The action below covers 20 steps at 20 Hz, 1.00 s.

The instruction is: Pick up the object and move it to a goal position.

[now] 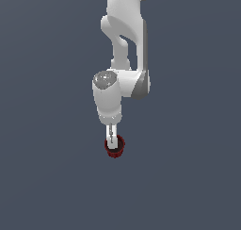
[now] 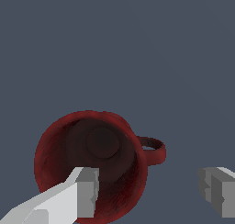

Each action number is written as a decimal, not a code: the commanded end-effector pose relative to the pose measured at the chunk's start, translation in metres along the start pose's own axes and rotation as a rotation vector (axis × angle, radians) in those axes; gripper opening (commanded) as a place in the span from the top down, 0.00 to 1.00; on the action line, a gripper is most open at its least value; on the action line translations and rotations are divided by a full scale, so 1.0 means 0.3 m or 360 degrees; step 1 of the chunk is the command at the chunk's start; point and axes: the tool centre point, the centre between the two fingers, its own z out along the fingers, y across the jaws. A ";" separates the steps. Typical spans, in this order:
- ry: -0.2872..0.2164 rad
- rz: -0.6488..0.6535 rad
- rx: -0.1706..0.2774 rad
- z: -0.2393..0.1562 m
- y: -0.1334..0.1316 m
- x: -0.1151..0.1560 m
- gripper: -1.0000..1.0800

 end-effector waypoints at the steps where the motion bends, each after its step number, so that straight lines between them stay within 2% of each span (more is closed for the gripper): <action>1: 0.0000 0.0000 0.0000 0.004 0.000 -0.001 0.19; 12: 0.0000 0.0009 0.0001 0.101 0.002 0.000 0.19; 13: 0.0000 0.0009 0.0001 0.101 0.002 0.000 1.00; 20: 0.0000 0.0009 0.0001 0.101 0.002 0.000 1.00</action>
